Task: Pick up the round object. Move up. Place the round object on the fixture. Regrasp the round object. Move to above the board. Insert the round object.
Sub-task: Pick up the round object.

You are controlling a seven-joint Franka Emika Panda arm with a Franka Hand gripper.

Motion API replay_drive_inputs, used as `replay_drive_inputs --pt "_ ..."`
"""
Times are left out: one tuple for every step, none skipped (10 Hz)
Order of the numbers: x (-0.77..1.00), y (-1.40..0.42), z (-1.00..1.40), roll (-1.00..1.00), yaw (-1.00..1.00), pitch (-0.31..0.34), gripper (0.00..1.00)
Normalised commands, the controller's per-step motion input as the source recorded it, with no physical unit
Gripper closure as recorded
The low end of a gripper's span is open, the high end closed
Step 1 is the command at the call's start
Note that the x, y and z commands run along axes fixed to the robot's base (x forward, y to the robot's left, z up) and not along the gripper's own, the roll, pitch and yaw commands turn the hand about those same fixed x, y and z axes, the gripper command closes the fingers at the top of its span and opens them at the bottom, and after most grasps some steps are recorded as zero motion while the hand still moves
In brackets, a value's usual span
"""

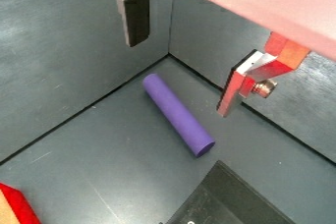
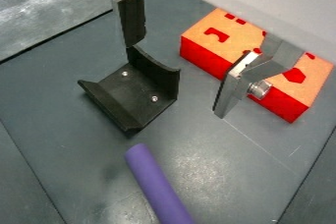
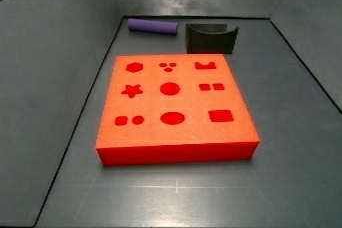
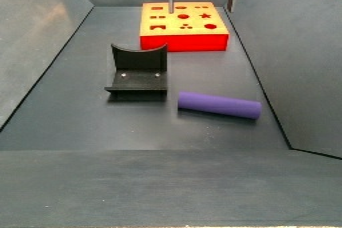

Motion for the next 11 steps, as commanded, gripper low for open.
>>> replay_drive_inputs --pt "0.0 0.25 -0.45 0.08 0.59 0.021 0.0" --pt "0.0 0.13 -0.56 0.19 0.85 0.0 0.0" --pt "-0.03 0.18 -0.54 0.15 0.84 0.0 0.0" --pt "-0.03 0.22 -0.53 0.13 0.82 0.0 0.0" --pt "-0.09 0.32 -0.48 0.06 0.79 -0.019 0.0" --pt "-0.09 0.33 -0.47 0.06 0.79 -0.014 0.0" --pt "-0.1 0.44 -0.31 0.02 0.72 0.0 0.0" --pt "-0.11 0.6 -0.26 -0.07 0.62 0.0 0.0" --pt "-0.21 0.56 -0.47 -0.14 0.64 -0.079 0.0" --pt "-0.18 0.51 -0.6 -0.14 0.7 -0.139 0.0" --pt "-0.13 0.48 -0.63 -0.06 0.8 -0.114 0.0"
